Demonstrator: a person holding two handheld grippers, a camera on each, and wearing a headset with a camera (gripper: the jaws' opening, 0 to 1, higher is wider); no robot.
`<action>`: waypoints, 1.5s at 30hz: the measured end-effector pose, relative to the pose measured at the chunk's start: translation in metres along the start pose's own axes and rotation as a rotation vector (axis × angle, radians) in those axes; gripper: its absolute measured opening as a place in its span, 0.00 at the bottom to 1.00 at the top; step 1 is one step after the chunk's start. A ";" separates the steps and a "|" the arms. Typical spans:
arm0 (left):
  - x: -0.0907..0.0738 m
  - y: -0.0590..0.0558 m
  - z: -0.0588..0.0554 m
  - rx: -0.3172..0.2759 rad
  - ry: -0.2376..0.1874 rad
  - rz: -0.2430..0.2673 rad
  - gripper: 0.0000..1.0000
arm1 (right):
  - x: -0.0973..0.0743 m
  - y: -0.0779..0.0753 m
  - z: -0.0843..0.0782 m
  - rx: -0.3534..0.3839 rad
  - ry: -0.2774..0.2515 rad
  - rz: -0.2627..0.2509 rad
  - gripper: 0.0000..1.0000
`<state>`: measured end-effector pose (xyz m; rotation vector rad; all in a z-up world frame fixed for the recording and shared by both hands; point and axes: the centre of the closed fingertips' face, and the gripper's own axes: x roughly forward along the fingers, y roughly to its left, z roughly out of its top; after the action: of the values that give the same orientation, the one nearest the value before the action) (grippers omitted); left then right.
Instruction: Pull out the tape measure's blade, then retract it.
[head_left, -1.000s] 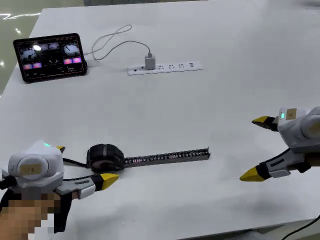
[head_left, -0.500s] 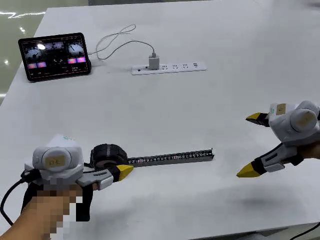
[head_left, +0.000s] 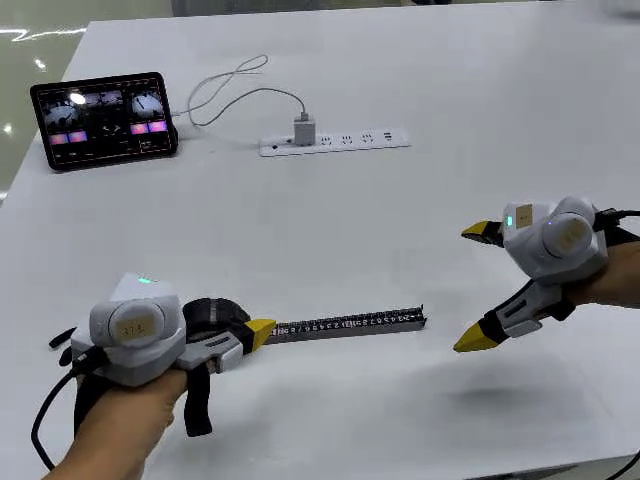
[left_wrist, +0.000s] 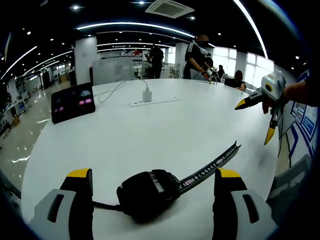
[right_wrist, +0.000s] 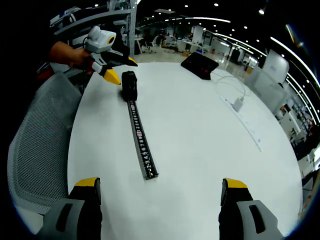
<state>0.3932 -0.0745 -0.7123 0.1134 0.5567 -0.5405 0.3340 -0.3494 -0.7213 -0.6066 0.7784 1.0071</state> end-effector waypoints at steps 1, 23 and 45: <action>0.000 0.001 0.000 -0.009 -0.004 0.006 0.99 | 0.002 0.000 0.002 0.000 -0.003 0.006 0.99; 0.007 0.004 -0.001 -0.026 -0.126 0.141 0.99 | 0.052 0.003 -0.013 -0.055 0.122 0.128 0.99; 0.008 0.008 -0.014 -0.034 -0.138 0.155 0.99 | 0.064 0.017 -0.022 -0.094 0.175 0.203 0.52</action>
<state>0.3961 -0.0681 -0.7283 0.0851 0.4183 -0.3842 0.3325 -0.3264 -0.7869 -0.7142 0.9650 1.1924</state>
